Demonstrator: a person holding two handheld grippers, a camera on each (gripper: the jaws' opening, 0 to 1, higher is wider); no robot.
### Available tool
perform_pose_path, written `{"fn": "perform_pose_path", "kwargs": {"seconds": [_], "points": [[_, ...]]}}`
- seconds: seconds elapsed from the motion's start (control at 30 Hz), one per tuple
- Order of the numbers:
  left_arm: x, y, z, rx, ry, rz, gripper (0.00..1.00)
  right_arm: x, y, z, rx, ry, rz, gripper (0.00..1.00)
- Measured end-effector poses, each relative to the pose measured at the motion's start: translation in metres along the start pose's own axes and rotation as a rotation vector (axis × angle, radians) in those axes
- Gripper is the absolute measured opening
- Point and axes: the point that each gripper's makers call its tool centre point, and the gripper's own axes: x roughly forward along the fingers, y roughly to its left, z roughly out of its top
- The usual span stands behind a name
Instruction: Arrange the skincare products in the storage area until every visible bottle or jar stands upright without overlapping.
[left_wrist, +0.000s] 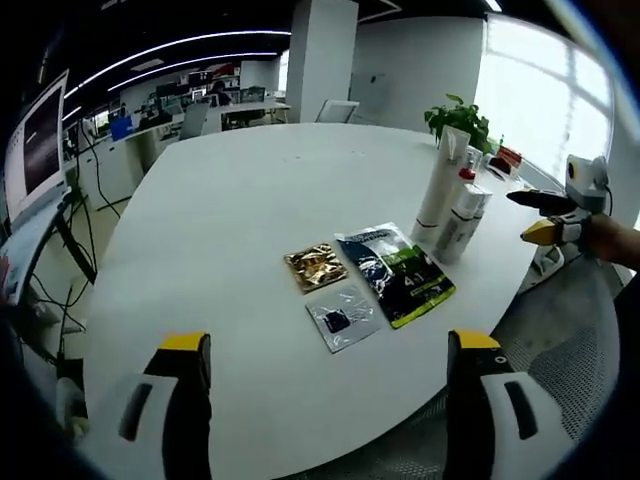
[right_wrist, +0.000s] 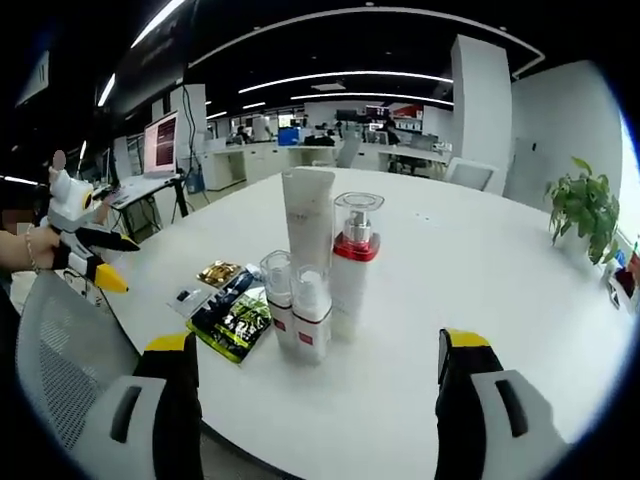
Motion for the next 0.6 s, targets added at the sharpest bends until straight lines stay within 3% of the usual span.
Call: {"fn": "perform_pose_path", "kwargs": {"seconds": [0.6], "points": [[-0.0014, 0.0023, 0.002, -0.015, -0.021, -0.008, 0.94, 0.001, -0.004, -0.0028, 0.012, 0.017, -0.021, 0.97]]}}
